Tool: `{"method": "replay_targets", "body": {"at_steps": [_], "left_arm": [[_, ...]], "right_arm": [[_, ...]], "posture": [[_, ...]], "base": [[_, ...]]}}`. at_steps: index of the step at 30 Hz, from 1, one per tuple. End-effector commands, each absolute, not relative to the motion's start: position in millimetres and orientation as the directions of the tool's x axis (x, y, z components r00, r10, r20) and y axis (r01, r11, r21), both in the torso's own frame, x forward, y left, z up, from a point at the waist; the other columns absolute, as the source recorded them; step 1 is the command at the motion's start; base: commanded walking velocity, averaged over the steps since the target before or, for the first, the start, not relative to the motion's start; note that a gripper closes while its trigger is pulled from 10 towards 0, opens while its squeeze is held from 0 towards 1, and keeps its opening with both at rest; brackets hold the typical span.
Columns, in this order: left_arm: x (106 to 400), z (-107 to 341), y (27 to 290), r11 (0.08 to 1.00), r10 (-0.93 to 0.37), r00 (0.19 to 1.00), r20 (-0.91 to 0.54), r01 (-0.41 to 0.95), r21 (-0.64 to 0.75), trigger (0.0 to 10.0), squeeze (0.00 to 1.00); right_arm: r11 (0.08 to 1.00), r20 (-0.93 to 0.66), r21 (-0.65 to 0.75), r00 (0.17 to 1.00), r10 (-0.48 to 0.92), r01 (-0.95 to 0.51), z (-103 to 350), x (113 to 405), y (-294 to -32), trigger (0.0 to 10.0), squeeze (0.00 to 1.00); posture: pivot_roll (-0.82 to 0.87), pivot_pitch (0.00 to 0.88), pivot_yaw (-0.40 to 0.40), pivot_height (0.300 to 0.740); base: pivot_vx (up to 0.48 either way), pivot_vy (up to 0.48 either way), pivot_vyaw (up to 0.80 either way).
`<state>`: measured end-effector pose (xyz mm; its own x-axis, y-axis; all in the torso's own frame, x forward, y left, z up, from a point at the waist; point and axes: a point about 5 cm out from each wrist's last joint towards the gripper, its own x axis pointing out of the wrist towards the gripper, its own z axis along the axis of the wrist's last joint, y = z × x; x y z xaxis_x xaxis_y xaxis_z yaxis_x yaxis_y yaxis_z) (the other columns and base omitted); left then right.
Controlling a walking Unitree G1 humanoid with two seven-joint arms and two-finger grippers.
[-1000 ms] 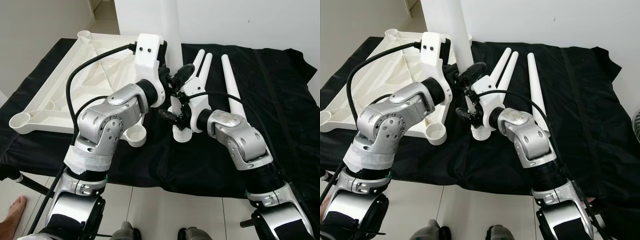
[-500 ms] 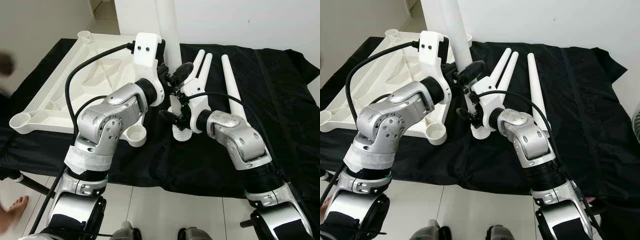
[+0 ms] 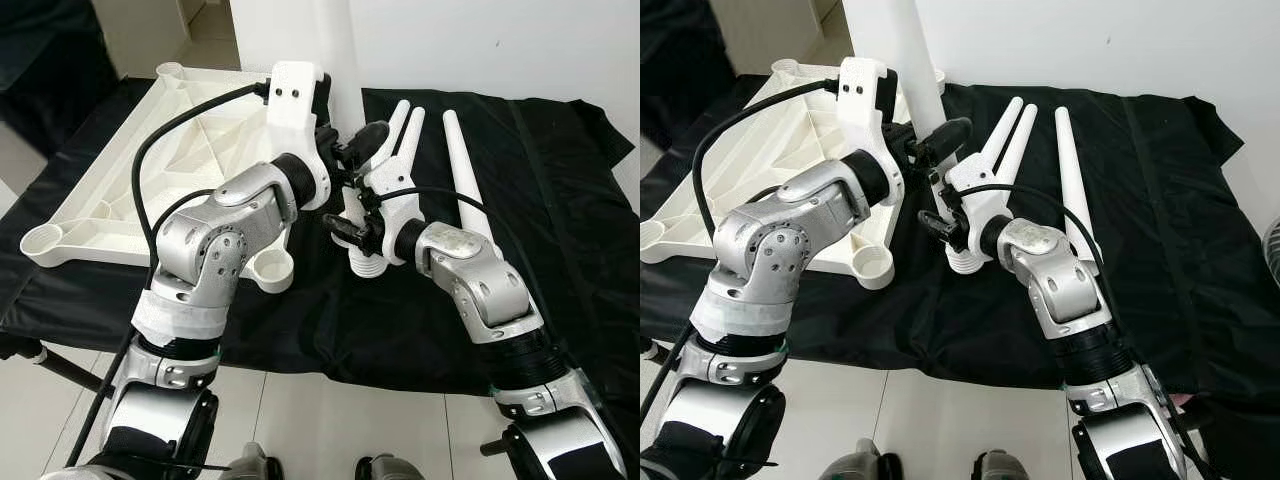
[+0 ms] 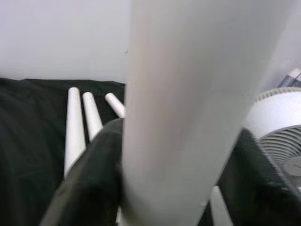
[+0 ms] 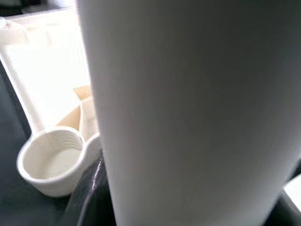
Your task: Building children table
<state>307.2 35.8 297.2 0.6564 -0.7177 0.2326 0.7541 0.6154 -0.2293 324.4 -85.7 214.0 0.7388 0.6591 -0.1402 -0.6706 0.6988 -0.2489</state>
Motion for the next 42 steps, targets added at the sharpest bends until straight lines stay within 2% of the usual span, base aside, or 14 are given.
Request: {"method": "replay_targets", "body": {"at_steps": [1, 10, 11, 18, 20, 27, 29, 34, 42], "left_arm": [[299, 309, 27, 0.551, -0.757, 0.59, 0.281, 0.807, -0.212, 10.0, 1.0], [301, 307, 29, 0.569, -0.746, 0.607, 0.274, 0.794, -0.211, 10.0, 1.0], [302, 306, 30, 0.582, -0.741, 0.615, 0.27, 0.789, -0.199, 10.0, 0.0], [305, 300, 36, 0.641, -0.716, 0.655, 0.243, 0.754, -0.144, 10.0, 0.0], [308, 295, 41, 0.685, -0.69, 0.689, 0.222, 0.721, -0.106, 10.0, 0.0], [312, 292, 49, 0.719, -0.654, 0.724, 0.217, 0.685, -0.117, 10.0, 0.0], [313, 293, 54, 0.731, -0.635, 0.737, 0.23, 0.67, -0.13, 10.0, 0.0], [314, 292, 61, 0.751, -0.612, 0.753, 0.243, 0.649, -0.119, 10.0, 0.0], [314, 281, 66, 0.772, -0.599, 0.77, 0.222, 0.628, -0.096, 10.0, 0.0]], "right_arm": [[0.706, -0.174, -0.218, 0.739, 0.651, -0.673, 202, 324, -83, 10.0, 0.0], [0.745, -0.146, -0.185, 0.767, 0.625, -0.641, 203, 327, -84, 10.0, 0.0], [0.765, -0.134, -0.162, 0.782, 0.609, -0.623, 203, 329, -85, 10.0, 0.0], [0.822, -0.08, -0.092, 0.827, 0.556, -0.562, 208, 337, -89, 10.0, 0.0], [0.851, -0.036, -0.062, 0.853, 0.521, -0.522, 214, 341, -92, 10.0, 0.0], [0.895, 0.016, 0.003, 0.895, 0.445, -0.445, 222, 348, -103, 10.0, 0.0], [0.929, 0.045, 0.03, 0.929, 0.366, -0.368, 226, 354, -113, 10.0, 0.0], [0.948, 0.077, 0.066, 0.949, 0.306, -0.311, 230, 356, -121, 10.0, 0.0], [0.951, 0.093, 0.062, 0.95, 0.297, -0.303, 230, 355, -123, 10.0, 0.0]], "posture": [[-0.11, 0.061, 0.053, 0.74], [-0.11, 0.059, 0.053, 0.74], [-0.1, 0.065, 0.055, 0.74], [-0.1, 0.068, 0.055, 0.74], [-0.09, 0.07, 0.055, 0.74], [-0.09, 0.071, 0.056, 0.74], [-0.09, 0.072, 0.057, 0.74], [-0.08, 0.073, 0.055, 0.74], [-0.08, 0.072, 0.051, 0.74]], "base": [[0.0, 0.0, 0.0], [0.0, 0.0, 0.0], [0.0, 0.0, 0.0], [0.0, 0.0, 0.0], [0.0, 0.0, 0.0], [0.0, 0.0, 0.0], [0.0, 0.0, 0.0], [0.0, 0.0, 0.0], [0.0, 0.0, 0.0]]}}
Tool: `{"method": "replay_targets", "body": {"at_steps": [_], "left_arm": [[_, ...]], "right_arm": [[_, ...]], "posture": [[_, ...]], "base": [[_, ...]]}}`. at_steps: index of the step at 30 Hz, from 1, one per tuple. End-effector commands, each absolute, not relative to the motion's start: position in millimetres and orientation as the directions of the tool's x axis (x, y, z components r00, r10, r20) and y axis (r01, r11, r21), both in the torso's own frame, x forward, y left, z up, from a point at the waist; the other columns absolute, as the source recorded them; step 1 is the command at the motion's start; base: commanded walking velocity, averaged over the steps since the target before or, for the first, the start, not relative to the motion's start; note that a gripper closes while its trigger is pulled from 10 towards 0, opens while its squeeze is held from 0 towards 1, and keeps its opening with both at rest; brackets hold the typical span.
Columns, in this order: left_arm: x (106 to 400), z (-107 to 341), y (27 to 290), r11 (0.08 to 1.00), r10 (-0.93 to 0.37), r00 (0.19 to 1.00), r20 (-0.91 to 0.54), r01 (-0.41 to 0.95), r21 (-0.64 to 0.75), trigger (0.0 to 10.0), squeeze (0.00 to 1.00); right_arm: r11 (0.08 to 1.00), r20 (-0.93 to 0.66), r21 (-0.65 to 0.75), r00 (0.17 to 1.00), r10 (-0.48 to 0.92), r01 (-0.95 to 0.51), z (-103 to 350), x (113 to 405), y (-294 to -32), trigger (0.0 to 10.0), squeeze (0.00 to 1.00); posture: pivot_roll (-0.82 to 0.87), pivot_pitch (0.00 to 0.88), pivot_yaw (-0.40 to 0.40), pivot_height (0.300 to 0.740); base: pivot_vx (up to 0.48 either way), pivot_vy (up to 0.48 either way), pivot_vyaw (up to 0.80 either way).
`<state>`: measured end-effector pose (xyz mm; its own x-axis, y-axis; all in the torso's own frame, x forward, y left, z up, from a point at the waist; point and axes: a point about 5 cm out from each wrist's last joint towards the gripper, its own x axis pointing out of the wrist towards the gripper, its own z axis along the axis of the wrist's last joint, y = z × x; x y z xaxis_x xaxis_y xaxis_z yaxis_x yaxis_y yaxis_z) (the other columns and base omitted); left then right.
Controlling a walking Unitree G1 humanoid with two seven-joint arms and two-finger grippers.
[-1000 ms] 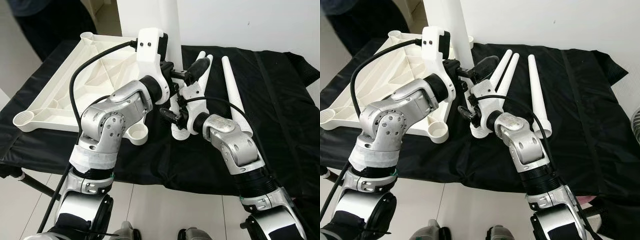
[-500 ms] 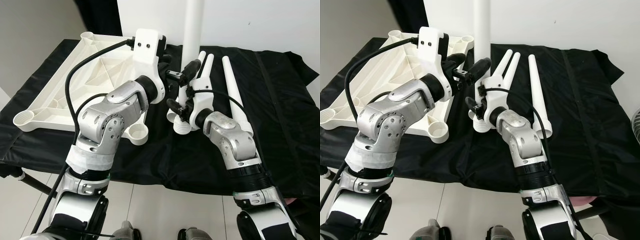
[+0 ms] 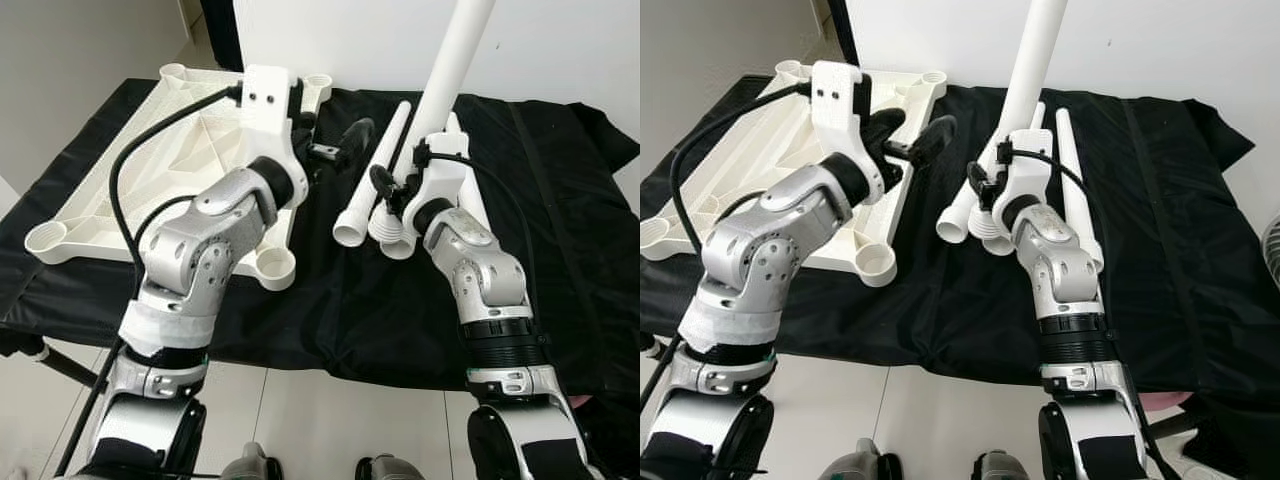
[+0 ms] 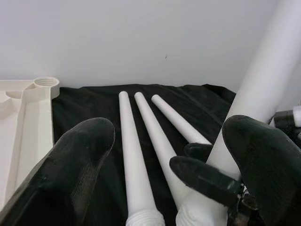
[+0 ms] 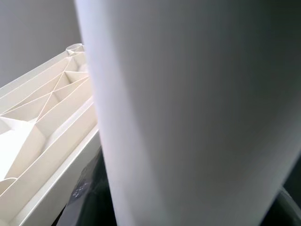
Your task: Building children table
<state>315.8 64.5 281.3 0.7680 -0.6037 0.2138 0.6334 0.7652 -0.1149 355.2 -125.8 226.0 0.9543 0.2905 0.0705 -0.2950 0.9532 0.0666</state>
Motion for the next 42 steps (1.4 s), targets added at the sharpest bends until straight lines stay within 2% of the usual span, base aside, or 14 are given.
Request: {"method": "replay_targets", "body": {"at_steps": [1, 7, 8, 16, 22, 24, 26, 28, 30, 33, 35, 42], "left_arm": [[313, 276, 67, 0.77, -0.609, 0.765, 0.212, 0.634, -0.076, 10.0, 0.0], [307, 261, 69, 0.757, -0.638, 0.747, 0.186, 0.653, -0.026, 10.0, 0.0], [305, 243, 74, 0.762, -0.641, 0.752, 0.154, 0.647, 0.011, 10.0, 0.0], [300, 217, 84, 0.769, -0.637, 0.763, 0.111, 0.638, 0.03, 10.0, 0.0], [296, 207, 94, 0.772, -0.633, 0.763, 0.131, 0.635, 0.034, 10.0, 0.0], [286, 194, 105, 0.722, -0.691, 0.715, 0.103, 0.688, 0.072, 10.0, 0.0], [286, 194, 105, 0.722, -0.691, 0.715, 0.103, 0.688, 0.072, 10.0, 0.0], [275, 182, 115, 0.659, -0.751, 0.657, 0.059, 0.743, 0.116, 10.0, 0.0], [275, 182, 115, 0.659, -0.751, 0.657, 0.059, 0.743, 0.116, 10.0, 0.0], [268, 173, 127, 0.606, -0.79, 0.612, 0.002, 0.782, 0.144, 10.0, 0.0], [267, 169, 132, 0.593, -0.798, 0.602, -0.015, 0.79, 0.152, 10.0, 0.0], [279, 151, 161, 0.599, -0.757, 0.641, -0.131, 0.759, 0.254, 10.0, 0.0]], "right_arm": [[0.949, 0.1, 0.061, 0.948, 0.303, -0.31, 230, 354, -122, 10.0, 0.0], [0.944, 0.131, 0.063, 0.941, 0.313, -0.323, 233, 352, -121, 10.0, 0.0], [0.938, 0.194, 0.083, 0.928, 0.317, -0.337, 240, 349, -122, 10.0, 0.0], [0.92, 0.311, 0.105, 0.891, 0.331, -0.379, 256, 341, -124, 10.0, 0.0], [0.917, 0.338, 0.108, 0.882, 0.329, -0.384, 260, 339, -125, 10.0, 0.0], [0.914, 0.361, 0.108, 0.872, 0.331, -0.391, 263, 338, -126, 10.0, 0.0], [0.914, 0.361, 0.108, 0.872, 0.331, -0.391, 263, 338, -126, 10.0, 0.0], [0.915, 0.373, 0.102, 0.867, 0.329, -0.391, 265, 337, -126, 10.0, 0.0], [0.915, 0.373, 0.102, 0.867, 0.329, -0.391, 265, 337, -126, 10.0, 0.0], [0.917, 0.378, 0.098, 0.867, 0.325, -0.386, 265, 337, -128, 10.0, 0.0], [0.917, 0.381, 0.1, 0.866, 0.322, -0.385, 265, 337, -129, 10.0, 0.0], [0.919, 0.395, 0.092, 0.861, 0.32, -0.383, 267, 337, -131, 10.0, 0.0]], "posture": [[-0.09, 0.072, 0.051, 0.74], [-0.09, 0.071, 0.052, 0.74], [-0.1, 0.072, 0.056, 0.74], [-0.11, 0.068, 0.061, 0.74], [-0.11, 0.061, 0.066, 0.74], [-0.12, 0.055, 0.072, 0.74], [-0.12, 0.055, 0.072, 0.74], [-0.11, 0.055, 0.078, 0.74], [-0.11, 0.055, 0.078, 0.74], [-0.11, 0.06, 0.08, 0.74], [-0.1, 0.065, 0.084, 0.74], [-0.1, 0.074, 0.09, 0.74]], "base": [[0.0, 0.0, 0.0], [0.0, 0.0, 0.0], [0.0, 0.0, 0.0], [0.0, 0.0, 0.0], [0.0, 0.0, 0.0], [0.0, 0.0, 0.0], [0.0, 0.0, 0.0], [0.0, 0.0, 0.0], [0.0, 0.0, 0.0], [0.0, 0.0, 0.0], [0.0, 0.0, 0.0], [0.0, 0.0, 0.0]]}}
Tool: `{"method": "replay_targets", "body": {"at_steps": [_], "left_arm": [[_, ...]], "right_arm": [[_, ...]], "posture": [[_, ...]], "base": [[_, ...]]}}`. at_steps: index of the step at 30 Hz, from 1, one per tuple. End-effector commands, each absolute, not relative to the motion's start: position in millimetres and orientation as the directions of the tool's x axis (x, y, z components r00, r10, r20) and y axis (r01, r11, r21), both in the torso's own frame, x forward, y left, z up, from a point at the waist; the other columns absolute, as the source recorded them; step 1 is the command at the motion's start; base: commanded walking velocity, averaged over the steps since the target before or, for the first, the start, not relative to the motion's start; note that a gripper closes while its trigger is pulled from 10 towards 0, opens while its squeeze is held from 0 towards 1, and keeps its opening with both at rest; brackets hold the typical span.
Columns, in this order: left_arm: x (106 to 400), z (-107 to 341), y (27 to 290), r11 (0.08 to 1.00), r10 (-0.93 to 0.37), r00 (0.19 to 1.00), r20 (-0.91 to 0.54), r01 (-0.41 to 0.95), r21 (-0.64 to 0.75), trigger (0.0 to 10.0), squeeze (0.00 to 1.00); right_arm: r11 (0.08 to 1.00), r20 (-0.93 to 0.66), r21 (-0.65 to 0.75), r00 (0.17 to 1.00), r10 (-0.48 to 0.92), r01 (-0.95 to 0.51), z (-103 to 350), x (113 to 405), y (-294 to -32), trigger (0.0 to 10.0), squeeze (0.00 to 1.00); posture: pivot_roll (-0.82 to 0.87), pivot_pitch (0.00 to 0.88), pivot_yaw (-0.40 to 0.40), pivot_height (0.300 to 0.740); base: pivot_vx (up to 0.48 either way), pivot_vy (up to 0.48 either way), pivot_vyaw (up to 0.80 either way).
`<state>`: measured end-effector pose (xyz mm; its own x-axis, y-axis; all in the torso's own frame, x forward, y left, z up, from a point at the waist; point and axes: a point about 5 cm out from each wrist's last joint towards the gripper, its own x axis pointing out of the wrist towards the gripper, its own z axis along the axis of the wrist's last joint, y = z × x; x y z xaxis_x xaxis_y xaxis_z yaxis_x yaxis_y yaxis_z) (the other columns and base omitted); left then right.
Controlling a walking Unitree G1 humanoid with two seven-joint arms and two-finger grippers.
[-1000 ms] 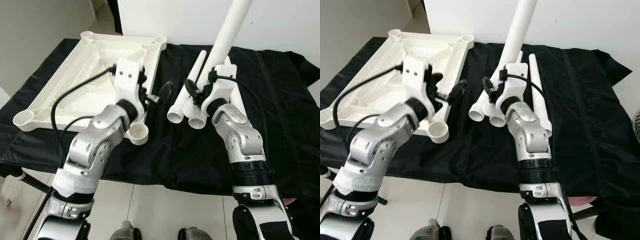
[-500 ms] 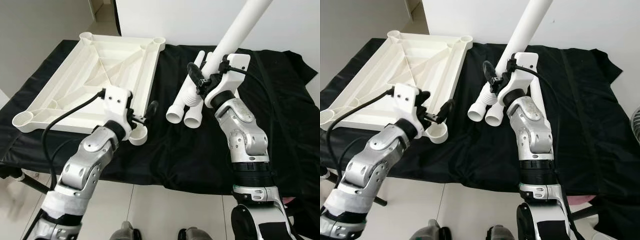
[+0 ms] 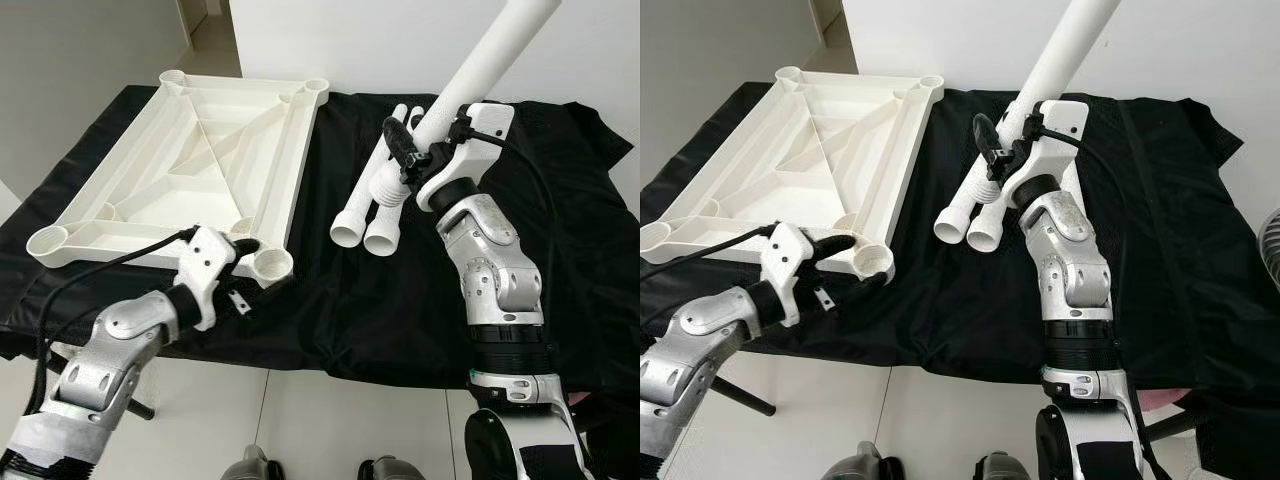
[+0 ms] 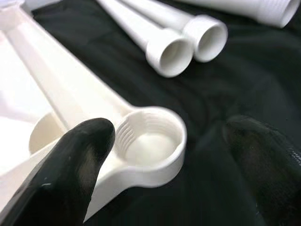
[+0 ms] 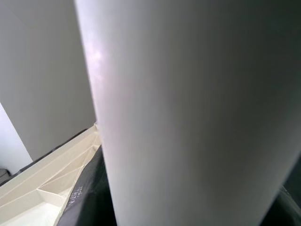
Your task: Building children table
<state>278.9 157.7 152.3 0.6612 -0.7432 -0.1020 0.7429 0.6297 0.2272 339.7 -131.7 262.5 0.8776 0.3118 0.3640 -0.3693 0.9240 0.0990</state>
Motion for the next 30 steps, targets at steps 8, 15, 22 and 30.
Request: {"method": "replay_targets", "body": {"at_steps": [8, 15, 22, 30], "left_arm": [[298, 138, 192, 0.623, -0.677, 0.704, -0.213, 0.703, 0.342, 10.0, 0.0], [317, 137, 205, 0.644, -0.612, 0.753, -0.24, 0.651, 0.402, 10.0, 0.0], [327, 127, 207, 0.58, -0.603, 0.732, -0.316, 0.675, 0.457, 10.0, 0.0], [320, 119, 209, 0.487, -0.684, 0.621, -0.382, 0.779, 0.394, 10.0, 0.0]], "right_arm": [[0.92, 0.409, 0.088, 0.856, 0.315, -0.381, 270, 337, -133, 10.0, 0.0], [0.921, 0.409, 0.085, 0.856, 0.316, -0.381, 271, 337, -132, 10.0, 0.0], [0.922, 0.409, 0.077, 0.856, 0.317, -0.379, 272, 337, -133, 10.0, 0.0], [0.926, 0.411, 0.063, 0.855, 0.315, -0.371, 273, 337, -135, 10.0, 0.0]], "posture": [[-0.1, 0.082, 0.099, 0.74], [-0.1, 0.091, 0.097, 0.74], [-0.12, 0.09, 0.099, 0.74], [-0.12, 0.089, 0.105, 0.74]], "base": [[0.0, 0.0, 0.0], [0.0, 0.0, 0.0], [0.0, 0.0, 0.0], [0.0, 0.0, 0.0]]}}
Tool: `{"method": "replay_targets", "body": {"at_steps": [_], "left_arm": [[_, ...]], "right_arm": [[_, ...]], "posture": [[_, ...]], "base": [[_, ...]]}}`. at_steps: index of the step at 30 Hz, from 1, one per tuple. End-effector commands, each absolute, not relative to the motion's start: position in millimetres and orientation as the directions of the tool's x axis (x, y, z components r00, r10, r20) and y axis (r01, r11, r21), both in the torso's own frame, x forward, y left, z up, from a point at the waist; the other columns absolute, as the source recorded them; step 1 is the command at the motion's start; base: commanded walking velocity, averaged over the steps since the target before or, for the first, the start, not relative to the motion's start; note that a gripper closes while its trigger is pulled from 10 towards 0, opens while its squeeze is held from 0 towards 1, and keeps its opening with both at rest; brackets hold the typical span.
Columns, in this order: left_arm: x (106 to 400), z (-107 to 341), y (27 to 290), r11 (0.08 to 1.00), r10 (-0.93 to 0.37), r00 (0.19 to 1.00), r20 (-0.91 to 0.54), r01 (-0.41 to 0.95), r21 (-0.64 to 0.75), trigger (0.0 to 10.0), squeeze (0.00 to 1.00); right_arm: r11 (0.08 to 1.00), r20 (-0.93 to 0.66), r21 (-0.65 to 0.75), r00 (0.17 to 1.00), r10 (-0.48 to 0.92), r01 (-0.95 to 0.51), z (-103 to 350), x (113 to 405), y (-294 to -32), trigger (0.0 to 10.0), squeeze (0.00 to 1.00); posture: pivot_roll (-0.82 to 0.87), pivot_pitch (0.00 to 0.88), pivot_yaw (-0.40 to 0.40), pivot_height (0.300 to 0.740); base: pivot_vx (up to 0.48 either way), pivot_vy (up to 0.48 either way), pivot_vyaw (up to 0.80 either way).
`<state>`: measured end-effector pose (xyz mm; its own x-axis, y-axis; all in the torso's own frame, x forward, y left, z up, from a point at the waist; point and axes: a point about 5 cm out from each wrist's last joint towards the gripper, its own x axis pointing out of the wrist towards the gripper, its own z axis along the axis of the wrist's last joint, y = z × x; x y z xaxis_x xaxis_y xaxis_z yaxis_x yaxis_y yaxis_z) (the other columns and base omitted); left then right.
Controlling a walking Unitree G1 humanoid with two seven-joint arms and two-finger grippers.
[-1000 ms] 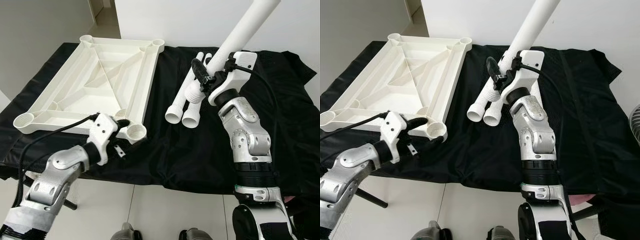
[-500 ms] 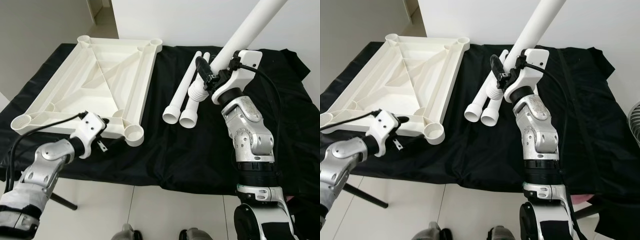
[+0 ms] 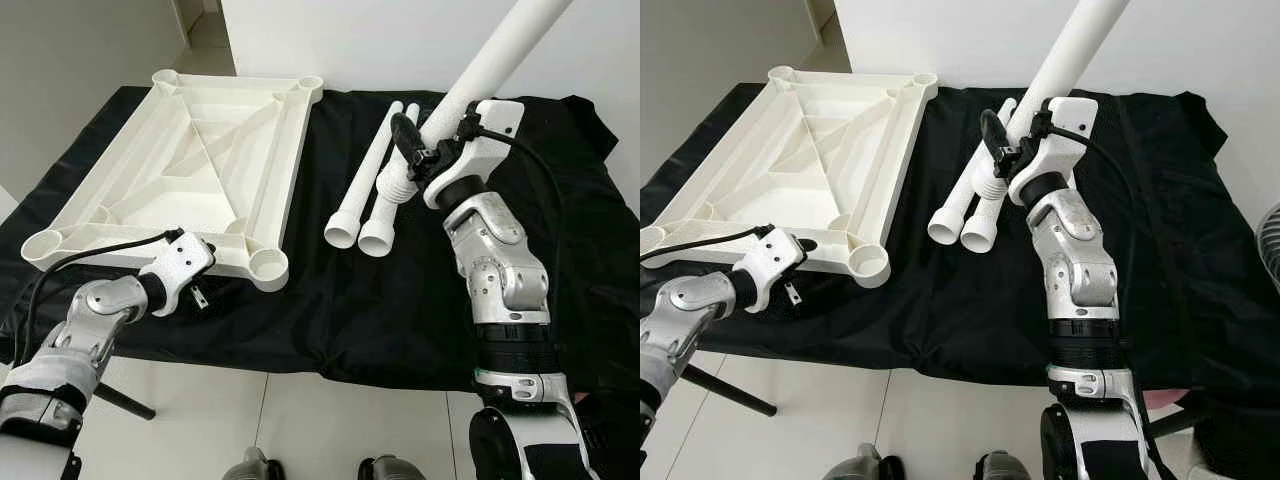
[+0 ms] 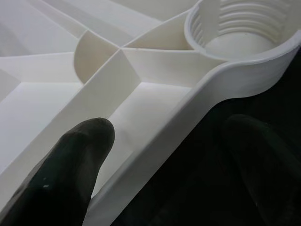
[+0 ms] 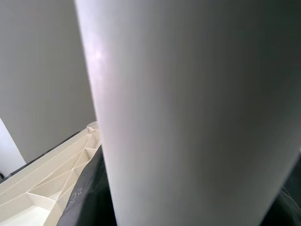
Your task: Building children table
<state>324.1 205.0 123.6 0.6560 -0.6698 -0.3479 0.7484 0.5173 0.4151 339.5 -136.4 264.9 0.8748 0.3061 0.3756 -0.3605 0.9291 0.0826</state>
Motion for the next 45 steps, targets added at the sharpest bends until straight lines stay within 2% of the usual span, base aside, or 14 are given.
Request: {"method": "replay_targets", "body": {"at_steps": [1, 5, 6, 8, 10, 11, 13, 15, 21, 33, 34, 38, 39, 45], "left_arm": [[320, 117, 210, 0.475, -0.691, 0.607, -0.391, 0.79, 0.388, 10.0, 0.0], [319, 115, 209, 0.452, -0.705, 0.58, -0.409, 0.811, 0.37, 10.0, 0.0], [320, 113, 208, 0.439, -0.711, 0.564, -0.42, 0.822, 0.361, 9.2, 0.0], [320, 113, 208, 0.439, -0.711, 0.564, -0.42, 0.822, 0.361, 9.2, 0.0], [320, 108, 202, 0.396, -0.733, 0.52, -0.439, 0.85, 0.346, 3.0, 0.0], [320, 108, 202, 0.396, -0.733, 0.52, -0.439, 0.85, 0.346, 3.0, 0.0], [317, 100, 192, 0.343, -0.757, 0.465, -0.458, 0.881, 0.327, 0.3, 0.0], [315, 97, 188, 0.321, -0.764, 0.446, -0.465, 0.89, 0.325, 0.9, 0.0], [309, 88, 174, 0.275, -0.794, 0.391, -0.465, 0.914, 0.299, 0.0, 0.0], [294, 84, 123, 0.156, -0.898, 0.248, -0.363, 0.952, 0.262, 0.6, 0.0], [292, 85, 117, 0.149, -0.907, 0.239, -0.346, 0.952, 0.268, 1.3, 0.0], [291, 85, 112, 0.148, -0.914, 0.235, -0.332, 0.952, 0.267, 2.0, 0.0], [291, 86, 104, 0.172, -0.919, 0.256, -0.299, 0.944, 0.281, 10.0, 0.0], [292, 90, 94, 0.217, -0.925, 0.294, -0.241, 0.929, 0.3, 10.0, 0.0]], "right_arm": [[0.928, 0.41, 0.063, 0.857, 0.312, -0.368, 272, 337, -136, 10.0, 0.0], [0.928, 0.407, 0.066, 0.859, 0.31, -0.366, 271, 337, -136, 10.0, 0.0], [0.928, 0.407, 0.067, 0.859, 0.31, -0.366, 271, 337, -135, 10.0, 0.0], [0.928, 0.407, 0.067, 0.859, 0.31, -0.366, 271, 337, -135, 10.0, 0.0], [0.927, 0.407, 0.068, 0.859, 0.311, -0.368, 271, 338, -134, 10.0, 0.0], [0.927, 0.407, 0.068, 0.859, 0.311, -0.368, 271, 338, -134, 10.0, 0.0], [0.927, 0.408, 0.068, 0.858, 0.312, -0.369, 271, 339, -132, 10.0, 0.0], [0.927, 0.408, 0.069, 0.858, 0.312, -0.369, 272, 339, -132, 10.0, 0.0], [0.93, 0.409, 0.07, 0.86, 0.304, -0.362, 272, 338, -133, 10.0, 0.0], [0.931, 0.408, 0.069, 0.862, 0.302, -0.359, 271, 338, -134, 10.0, 0.0], [0.93, 0.406, 0.068, 0.862, 0.304, -0.36, 271, 338, -134, 10.0, 0.0], [0.929, 0.404, 0.069, 0.862, 0.307, -0.363, 270, 338, -133, 10.0, 0.0], [0.93, 0.398, 0.066, 0.864, 0.309, -0.363, 269, 338, -132, 10.0, 0.0], [0.932, 0.385, 0.059, 0.869, 0.31, -0.359, 266, 338, -132, 10.0, 0.0]], "posture": [[-0.12, 0.089, 0.105, 0.74], [-0.12, 0.089, 0.105, 0.74], [-0.11, 0.096, 0.112, 0.74], [-0.11, 0.096, 0.112, 0.74], [-0.11, 0.096, 0.112, 0.74], [-0.11, 0.096, 0.112, 0.74], [-0.11, 0.104, 0.119, 0.74], [-0.11, 0.105, 0.121, 0.74], [-0.12, 0.108, 0.129, 0.74], [-0.12, 0.103, 0.13, 0.74], [-0.12, 0.103, 0.13, 0.74], [-0.12, 0.103, 0.13, 0.74], [-0.12, 0.103, 0.13, 0.74], [-0.13, 0.096, 0.124, 0.74]], "base": [[0.0, 0.0, 0.0], [0.0, 0.0, 0.0], [0.0, 0.0, 0.0], [0.0, 0.0, 0.0], [0.0, 0.0, 0.0], [0.0, 0.0, 0.0], [0.0, 0.0, 0.0], [0.0, 0.0, 0.0], [0.0, 0.0, 0.0], [0.0, 0.0, 0.0], [0.0, 0.0, 0.0], [0.0, 0.0, 0.0], [0.0, 0.0, 0.0], [0.0, 0.0, 0.0]]}}
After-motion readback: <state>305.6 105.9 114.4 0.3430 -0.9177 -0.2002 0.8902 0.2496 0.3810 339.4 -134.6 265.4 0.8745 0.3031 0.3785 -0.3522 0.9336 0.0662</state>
